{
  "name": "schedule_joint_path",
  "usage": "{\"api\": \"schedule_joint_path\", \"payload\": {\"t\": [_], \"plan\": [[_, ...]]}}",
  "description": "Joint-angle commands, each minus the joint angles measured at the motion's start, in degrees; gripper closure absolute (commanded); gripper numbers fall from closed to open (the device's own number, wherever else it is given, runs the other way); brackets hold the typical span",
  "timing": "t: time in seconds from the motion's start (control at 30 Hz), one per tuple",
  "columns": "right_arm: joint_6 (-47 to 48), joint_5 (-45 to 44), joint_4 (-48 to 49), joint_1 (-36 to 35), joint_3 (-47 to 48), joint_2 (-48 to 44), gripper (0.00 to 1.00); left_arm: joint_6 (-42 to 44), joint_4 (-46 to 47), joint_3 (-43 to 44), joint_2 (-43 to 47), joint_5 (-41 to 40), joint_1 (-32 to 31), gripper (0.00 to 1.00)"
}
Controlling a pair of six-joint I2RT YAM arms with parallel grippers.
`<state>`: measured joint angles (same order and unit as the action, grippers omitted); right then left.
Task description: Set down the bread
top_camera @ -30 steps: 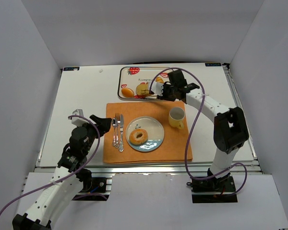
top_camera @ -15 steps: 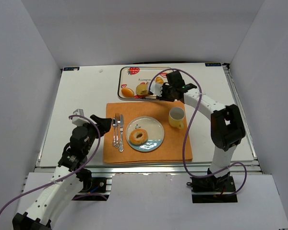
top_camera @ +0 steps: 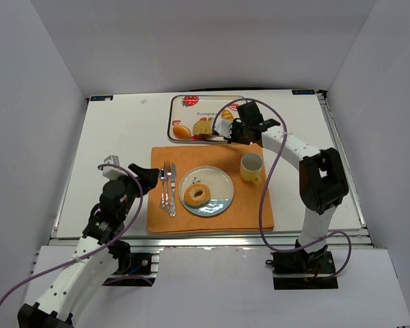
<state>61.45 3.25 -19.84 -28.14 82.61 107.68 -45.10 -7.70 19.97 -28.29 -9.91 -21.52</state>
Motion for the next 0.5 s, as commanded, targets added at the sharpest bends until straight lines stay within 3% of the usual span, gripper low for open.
{"api": "schedule_joint_path", "payload": {"t": [0.0, 0.2, 0.33, 0.47], "plan": [[-1.9, 2.5, 0.4, -0.2, -0.2, -7.1, 0.96, -0.2, 0.2, 1.0, 0.2, -0.2, 0.2, 0.22], [-4.5, 7.3, -1.9, -0.1, -4.5, -18.2, 0.98, -0.3, 0.1, 1.2, 0.3, -0.2, 0.2, 0.23], [-4.0, 17.2, -8.9, -0.2, -11.1, -29.8, 0.98, -0.2, -0.3, 1.1, 1.1, -0.5, 0.2, 0.22], [-3.4, 21.8, -15.0, -0.9, -21.9, -39.8, 0.96, -0.3, -0.7, 0.8, 1.8, -0.5, 0.2, 0.23]]}}
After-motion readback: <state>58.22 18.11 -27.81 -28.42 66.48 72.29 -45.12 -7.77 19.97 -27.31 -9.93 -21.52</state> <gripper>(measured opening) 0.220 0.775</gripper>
